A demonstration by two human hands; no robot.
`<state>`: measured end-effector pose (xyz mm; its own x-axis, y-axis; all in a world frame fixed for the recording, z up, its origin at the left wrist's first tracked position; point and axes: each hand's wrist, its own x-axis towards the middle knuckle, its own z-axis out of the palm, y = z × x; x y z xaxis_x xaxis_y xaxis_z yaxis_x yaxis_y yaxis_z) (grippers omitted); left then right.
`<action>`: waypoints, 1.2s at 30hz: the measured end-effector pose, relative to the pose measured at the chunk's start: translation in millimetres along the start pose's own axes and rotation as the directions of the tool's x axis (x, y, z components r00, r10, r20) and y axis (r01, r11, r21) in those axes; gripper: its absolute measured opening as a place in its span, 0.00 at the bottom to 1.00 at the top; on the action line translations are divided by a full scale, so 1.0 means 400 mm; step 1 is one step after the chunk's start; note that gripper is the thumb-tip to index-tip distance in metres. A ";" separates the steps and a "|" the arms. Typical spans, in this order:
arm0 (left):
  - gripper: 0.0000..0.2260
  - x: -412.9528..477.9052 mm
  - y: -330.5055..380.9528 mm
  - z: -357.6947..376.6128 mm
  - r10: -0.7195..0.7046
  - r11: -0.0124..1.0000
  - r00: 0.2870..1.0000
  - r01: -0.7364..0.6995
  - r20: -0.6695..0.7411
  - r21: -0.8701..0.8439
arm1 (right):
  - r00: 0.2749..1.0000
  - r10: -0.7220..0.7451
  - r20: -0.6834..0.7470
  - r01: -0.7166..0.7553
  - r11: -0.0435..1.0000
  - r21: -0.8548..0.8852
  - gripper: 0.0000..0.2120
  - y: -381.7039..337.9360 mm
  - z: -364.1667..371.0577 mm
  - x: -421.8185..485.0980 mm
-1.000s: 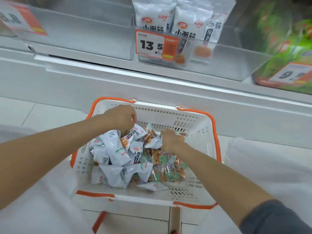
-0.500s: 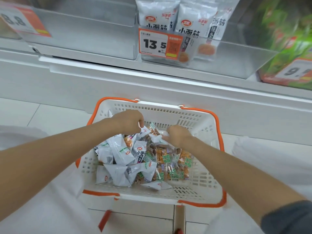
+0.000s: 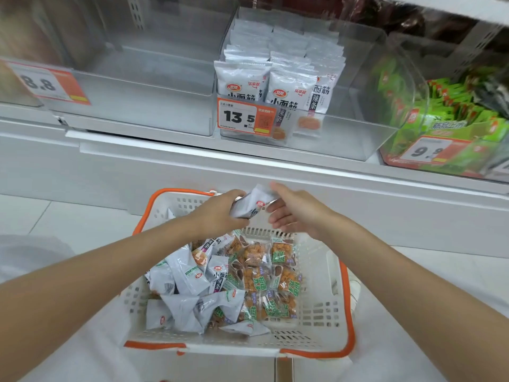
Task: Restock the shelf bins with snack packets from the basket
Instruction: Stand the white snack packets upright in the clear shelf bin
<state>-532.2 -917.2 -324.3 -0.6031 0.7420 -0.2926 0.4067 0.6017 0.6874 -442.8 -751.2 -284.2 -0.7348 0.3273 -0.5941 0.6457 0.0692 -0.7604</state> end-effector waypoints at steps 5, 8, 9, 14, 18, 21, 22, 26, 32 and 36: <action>0.09 0.016 0.020 -0.007 -0.041 0.915 0.985 0.104 0.167 -0.391 | 0.833 -0.521 -0.189 0.410 0.808 -0.423 0.16 -0.017 -0.017 0.011; 0.08 0.005 0.046 -0.016 0.024 0.909 0.970 0.080 0.243 -0.409 | 0.783 -0.577 -0.232 0.450 0.783 -0.429 0.23 -0.013 -0.022 0.037; 0.11 -0.001 0.053 -0.018 0.042 0.917 0.963 0.068 0.265 -0.392 | 0.786 -0.575 -0.228 0.460 0.790 -0.405 0.25 -0.012 -0.023 0.042; 0.06 -0.010 0.057 -0.028 0.061 0.919 0.974 0.030 0.218 -0.393 | 0.767 -0.572 -0.292 0.489 0.815 -0.310 0.26 0.007 -0.047 0.070; 0.07 -0.004 0.055 -0.036 0.038 0.937 0.985 0.024 0.171 -0.349 | 0.737 -0.598 -0.315 0.509 0.798 -0.323 0.26 0.015 -0.059 0.077; 0.06 -0.003 0.036 -0.033 0.058 0.942 0.983 0.005 0.177 -0.335 | 0.755 -0.603 -0.257 0.502 0.784 -0.365 0.27 0.009 -0.067 0.075; 0.06 -0.003 0.033 -0.033 0.068 0.944 0.981 -0.004 0.183 -0.329 | 0.755 -0.603 -0.258 0.507 0.786 -0.355 0.27 0.005 -0.071 0.075; 0.09 -0.005 0.038 -0.033 0.082 0.937 0.983 -0.020 0.166 -0.348 | 0.751 -0.623 -0.218 0.501 0.753 -0.426 0.28 -0.002 -0.081 0.082; 0.06 0.008 0.072 -0.029 0.086 0.937 0.986 -0.032 0.143 -0.347 | 0.714 -0.618 -0.329 0.477 0.774 -0.417 0.29 -0.021 -0.095 0.075; 0.06 0.018 0.076 -0.019 0.101 0.926 0.984 -0.039 0.145 -0.377 | 0.704 -0.594 -0.389 0.468 0.800 -0.376 0.30 -0.020 -0.100 0.068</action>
<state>-529.3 -896.0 -300.6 -0.4531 0.8339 -0.3152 0.1416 0.4164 0.8981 -459.6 -705.2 -283.6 -0.8204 0.5556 0.1353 0.2511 0.5627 -0.7876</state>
